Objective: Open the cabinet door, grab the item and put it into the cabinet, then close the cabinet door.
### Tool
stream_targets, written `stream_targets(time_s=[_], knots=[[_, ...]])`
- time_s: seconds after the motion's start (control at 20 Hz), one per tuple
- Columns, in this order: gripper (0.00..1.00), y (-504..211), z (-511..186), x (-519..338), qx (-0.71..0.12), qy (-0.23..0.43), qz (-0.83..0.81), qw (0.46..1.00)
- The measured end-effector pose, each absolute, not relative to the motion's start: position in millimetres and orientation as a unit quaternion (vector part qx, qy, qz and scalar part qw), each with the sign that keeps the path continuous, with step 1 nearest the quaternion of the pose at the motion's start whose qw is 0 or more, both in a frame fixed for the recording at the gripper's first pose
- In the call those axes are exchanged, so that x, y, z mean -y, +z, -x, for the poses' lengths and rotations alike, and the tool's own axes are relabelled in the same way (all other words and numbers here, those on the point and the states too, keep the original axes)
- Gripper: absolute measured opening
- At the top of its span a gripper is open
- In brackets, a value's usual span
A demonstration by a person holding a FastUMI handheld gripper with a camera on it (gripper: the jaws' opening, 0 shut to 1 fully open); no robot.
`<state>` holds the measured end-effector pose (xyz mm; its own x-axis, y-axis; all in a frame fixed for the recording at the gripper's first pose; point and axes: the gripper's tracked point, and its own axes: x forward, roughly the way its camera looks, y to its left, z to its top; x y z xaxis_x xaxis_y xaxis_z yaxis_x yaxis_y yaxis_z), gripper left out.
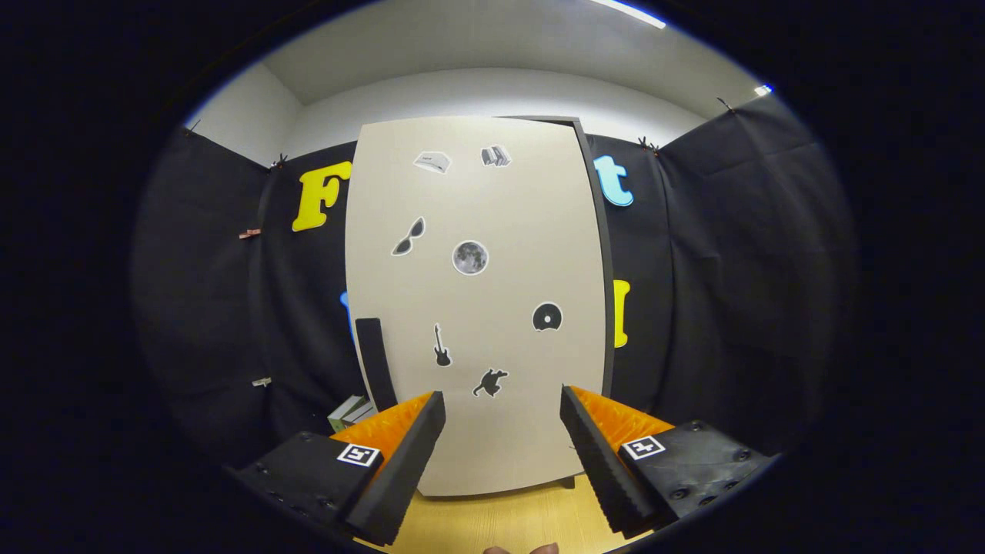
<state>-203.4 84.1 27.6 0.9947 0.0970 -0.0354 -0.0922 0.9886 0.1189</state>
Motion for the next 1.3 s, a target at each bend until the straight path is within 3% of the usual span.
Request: stream_targets(time_s=[1.3], knots=[[0.98, 28.6, 199.0, -86.7, -0.01, 0.049, -0.046, 0.998]])
